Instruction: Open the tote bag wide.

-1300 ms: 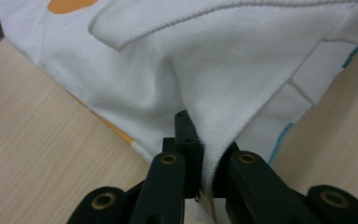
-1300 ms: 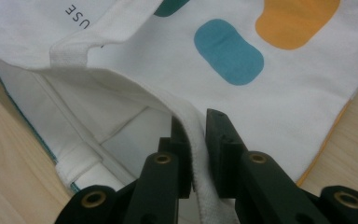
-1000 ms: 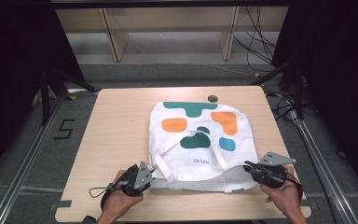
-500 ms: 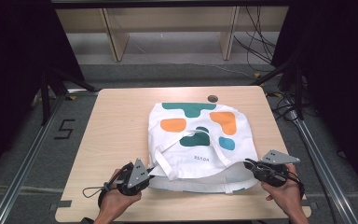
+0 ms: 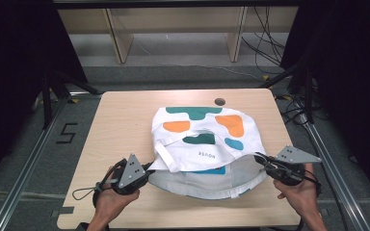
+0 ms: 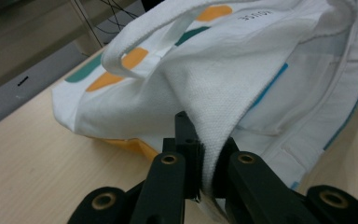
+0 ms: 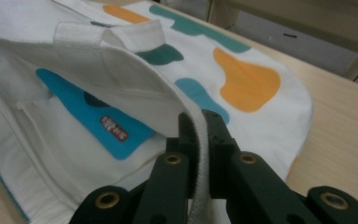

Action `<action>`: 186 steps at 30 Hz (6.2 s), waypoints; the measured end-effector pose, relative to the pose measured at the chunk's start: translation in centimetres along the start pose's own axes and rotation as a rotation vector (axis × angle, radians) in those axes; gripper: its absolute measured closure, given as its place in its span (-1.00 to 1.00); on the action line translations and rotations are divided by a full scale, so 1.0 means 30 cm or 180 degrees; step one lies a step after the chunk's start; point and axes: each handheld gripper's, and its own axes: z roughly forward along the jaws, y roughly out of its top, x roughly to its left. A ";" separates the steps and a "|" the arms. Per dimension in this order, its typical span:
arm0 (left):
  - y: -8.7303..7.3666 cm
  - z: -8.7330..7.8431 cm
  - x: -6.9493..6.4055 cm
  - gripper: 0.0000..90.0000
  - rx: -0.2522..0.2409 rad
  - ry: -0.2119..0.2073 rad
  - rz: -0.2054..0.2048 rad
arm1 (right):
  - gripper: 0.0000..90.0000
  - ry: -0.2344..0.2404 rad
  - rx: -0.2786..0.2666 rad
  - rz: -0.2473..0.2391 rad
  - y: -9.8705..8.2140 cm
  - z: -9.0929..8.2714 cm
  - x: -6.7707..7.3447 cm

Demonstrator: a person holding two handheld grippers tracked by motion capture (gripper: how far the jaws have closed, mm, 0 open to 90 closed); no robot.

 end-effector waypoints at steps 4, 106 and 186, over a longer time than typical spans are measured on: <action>0.063 -0.040 0.016 0.93 -0.0098 -0.0001 0.0059 | 0.96 0.0029 -0.0125 0.0008 0.062 -0.032 -0.013; -0.206 0.427 0.052 0.90 0.0782 -0.0309 -0.0411 | 0.97 -0.0099 0.1193 0.0080 -0.170 0.330 -0.206; -0.191 0.356 0.038 0.89 0.0639 -0.0553 -0.0993 | 0.33 0.0741 0.0867 0.0225 0.044 0.229 0.094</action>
